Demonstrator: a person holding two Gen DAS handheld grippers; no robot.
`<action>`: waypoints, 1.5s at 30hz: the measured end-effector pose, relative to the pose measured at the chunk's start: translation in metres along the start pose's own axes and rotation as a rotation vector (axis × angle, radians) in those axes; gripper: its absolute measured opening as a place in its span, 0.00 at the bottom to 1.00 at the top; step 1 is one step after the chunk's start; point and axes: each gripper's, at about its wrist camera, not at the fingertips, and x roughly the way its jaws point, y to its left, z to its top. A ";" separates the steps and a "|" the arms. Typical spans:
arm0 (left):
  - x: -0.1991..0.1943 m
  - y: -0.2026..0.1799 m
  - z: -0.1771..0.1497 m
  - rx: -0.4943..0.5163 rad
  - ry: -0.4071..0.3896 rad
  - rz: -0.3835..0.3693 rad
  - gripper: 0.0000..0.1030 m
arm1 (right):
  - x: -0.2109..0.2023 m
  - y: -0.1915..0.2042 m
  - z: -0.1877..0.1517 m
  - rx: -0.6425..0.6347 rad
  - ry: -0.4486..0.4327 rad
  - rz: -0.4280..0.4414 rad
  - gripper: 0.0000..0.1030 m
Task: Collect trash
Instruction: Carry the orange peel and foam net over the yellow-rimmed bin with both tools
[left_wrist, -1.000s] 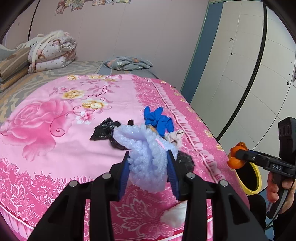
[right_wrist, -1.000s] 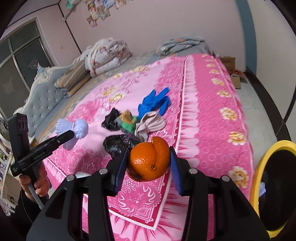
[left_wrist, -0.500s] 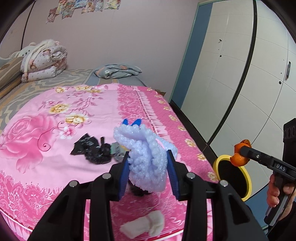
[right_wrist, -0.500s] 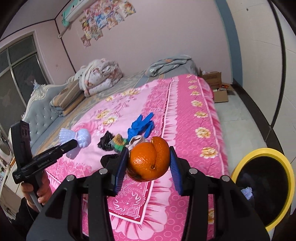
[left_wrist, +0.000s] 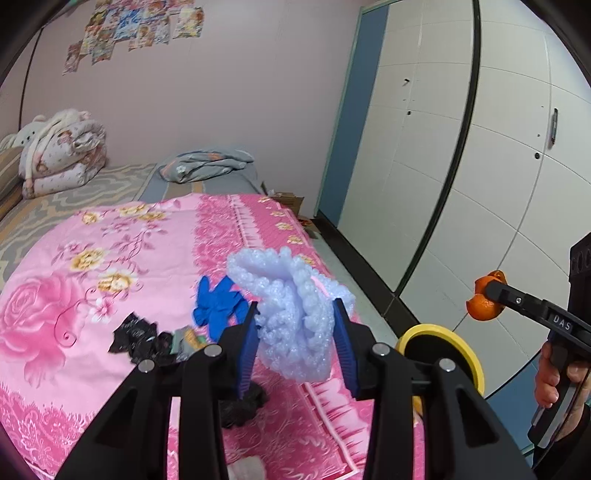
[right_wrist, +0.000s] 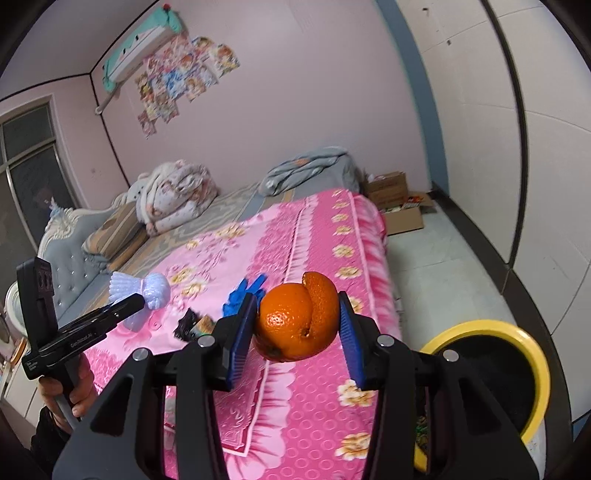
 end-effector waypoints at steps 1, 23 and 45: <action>0.001 -0.006 0.004 0.007 -0.002 -0.006 0.35 | -0.004 -0.005 0.003 0.008 -0.008 -0.008 0.40; 0.044 -0.117 0.048 0.154 -0.005 -0.145 0.35 | -0.070 -0.103 0.023 0.118 -0.128 -0.198 0.40; 0.190 -0.198 -0.048 0.184 0.283 -0.242 0.35 | -0.025 -0.211 -0.061 0.281 -0.014 -0.445 0.40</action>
